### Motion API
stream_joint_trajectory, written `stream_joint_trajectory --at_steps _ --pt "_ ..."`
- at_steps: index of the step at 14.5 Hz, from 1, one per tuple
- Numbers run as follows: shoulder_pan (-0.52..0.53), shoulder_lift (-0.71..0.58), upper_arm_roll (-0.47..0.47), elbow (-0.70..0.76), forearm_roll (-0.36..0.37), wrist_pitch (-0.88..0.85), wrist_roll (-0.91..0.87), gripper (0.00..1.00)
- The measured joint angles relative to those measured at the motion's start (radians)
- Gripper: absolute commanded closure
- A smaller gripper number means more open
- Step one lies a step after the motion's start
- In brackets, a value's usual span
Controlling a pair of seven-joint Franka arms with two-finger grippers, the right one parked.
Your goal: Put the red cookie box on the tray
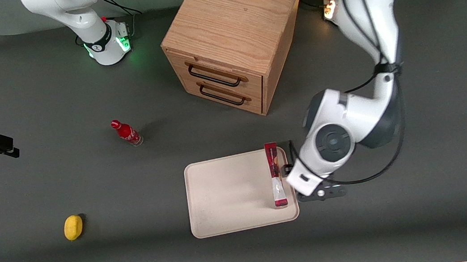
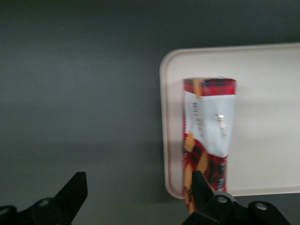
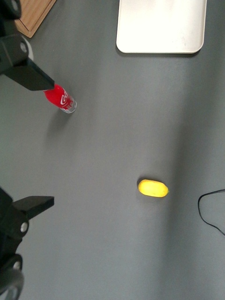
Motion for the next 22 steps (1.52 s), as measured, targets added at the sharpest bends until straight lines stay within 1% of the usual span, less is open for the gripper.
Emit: stream_joint_trajectory --at_steps 3,7,10,12,13,16,18,20,22 --pt "0.107 -0.203 0.005 -0.203 0.003 -0.003 0.055 0.00" --pt "0.255 -0.449 0.007 -0.464 0.003 -0.004 0.238 0.00" --pt "0.330 -0.591 0.020 -0.601 0.004 -0.030 0.297 0.00" --pt "0.394 -0.643 0.017 -0.632 0.009 -0.085 0.308 0.00" --pt "0.423 -0.657 0.013 -0.639 0.025 -0.092 0.316 0.00" --pt "0.459 -0.684 0.014 -0.633 0.074 -0.095 0.346 0.00" --pt "0.459 -0.700 0.017 -0.615 0.114 -0.154 0.350 0.00" --pt "0.444 -0.709 0.025 -0.582 0.120 -0.245 0.350 0.00" --pt "0.370 -0.714 0.082 -0.540 0.120 -0.288 0.350 0.00"
